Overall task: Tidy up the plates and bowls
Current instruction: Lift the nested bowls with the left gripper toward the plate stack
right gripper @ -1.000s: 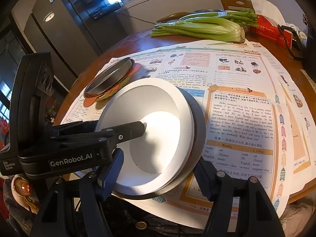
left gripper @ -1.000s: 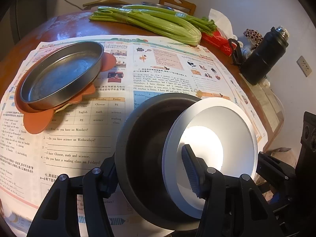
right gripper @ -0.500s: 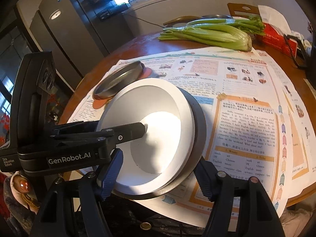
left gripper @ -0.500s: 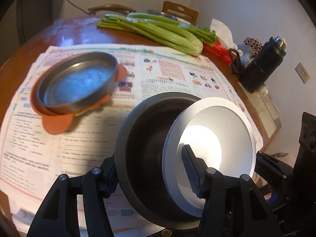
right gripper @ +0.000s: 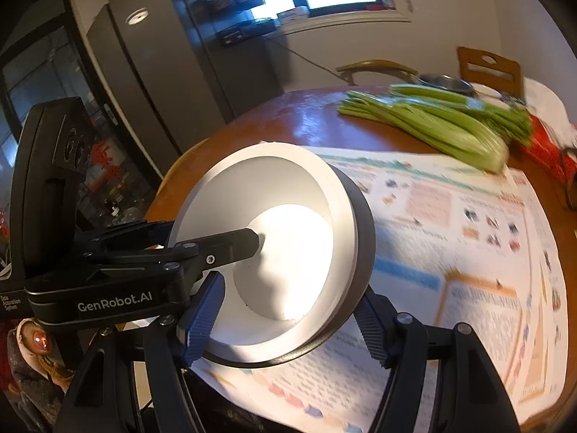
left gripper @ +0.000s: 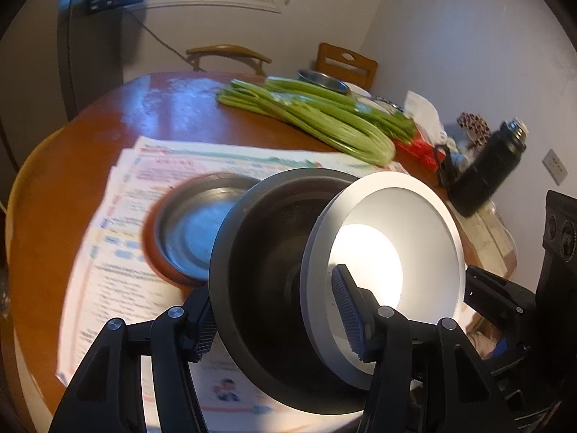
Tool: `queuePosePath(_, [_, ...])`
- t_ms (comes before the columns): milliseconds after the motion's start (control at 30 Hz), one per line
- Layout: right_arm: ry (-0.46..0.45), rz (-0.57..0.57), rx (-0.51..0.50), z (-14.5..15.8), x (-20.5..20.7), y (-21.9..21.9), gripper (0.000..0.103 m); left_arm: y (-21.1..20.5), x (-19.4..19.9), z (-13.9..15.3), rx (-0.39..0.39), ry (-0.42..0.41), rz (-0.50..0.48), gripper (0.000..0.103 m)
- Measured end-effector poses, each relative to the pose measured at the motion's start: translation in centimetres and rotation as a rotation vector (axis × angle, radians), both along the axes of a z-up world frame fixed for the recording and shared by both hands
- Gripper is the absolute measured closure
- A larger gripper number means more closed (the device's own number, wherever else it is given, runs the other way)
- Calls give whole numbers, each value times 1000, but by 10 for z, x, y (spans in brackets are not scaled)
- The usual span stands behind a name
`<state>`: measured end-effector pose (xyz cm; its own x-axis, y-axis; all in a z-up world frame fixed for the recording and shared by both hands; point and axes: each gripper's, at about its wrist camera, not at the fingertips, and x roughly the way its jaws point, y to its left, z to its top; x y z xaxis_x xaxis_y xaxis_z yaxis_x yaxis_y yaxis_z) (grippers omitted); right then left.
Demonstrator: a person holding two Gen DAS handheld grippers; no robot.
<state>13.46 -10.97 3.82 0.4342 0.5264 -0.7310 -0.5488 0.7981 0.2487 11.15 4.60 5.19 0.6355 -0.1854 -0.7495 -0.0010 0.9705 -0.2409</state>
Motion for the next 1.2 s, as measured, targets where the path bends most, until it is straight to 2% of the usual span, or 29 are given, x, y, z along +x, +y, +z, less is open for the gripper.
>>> queuePosePath(300, [0, 36, -5, 1, 26, 40, 33, 37, 21, 1, 9, -6, 47, 44])
queuePosePath(533, [7, 41, -26, -6, 45, 63, 33, 59, 45, -12, -12, 8, 62, 44])
queuePosePath(867, [49, 26, -62, -26, 70, 79, 33, 74, 68, -35, -39, 41, 55, 44])
queuePosePath(1200, [73, 27, -76, -39, 80, 87, 33, 79, 72, -45, -36, 50, 56, 44])
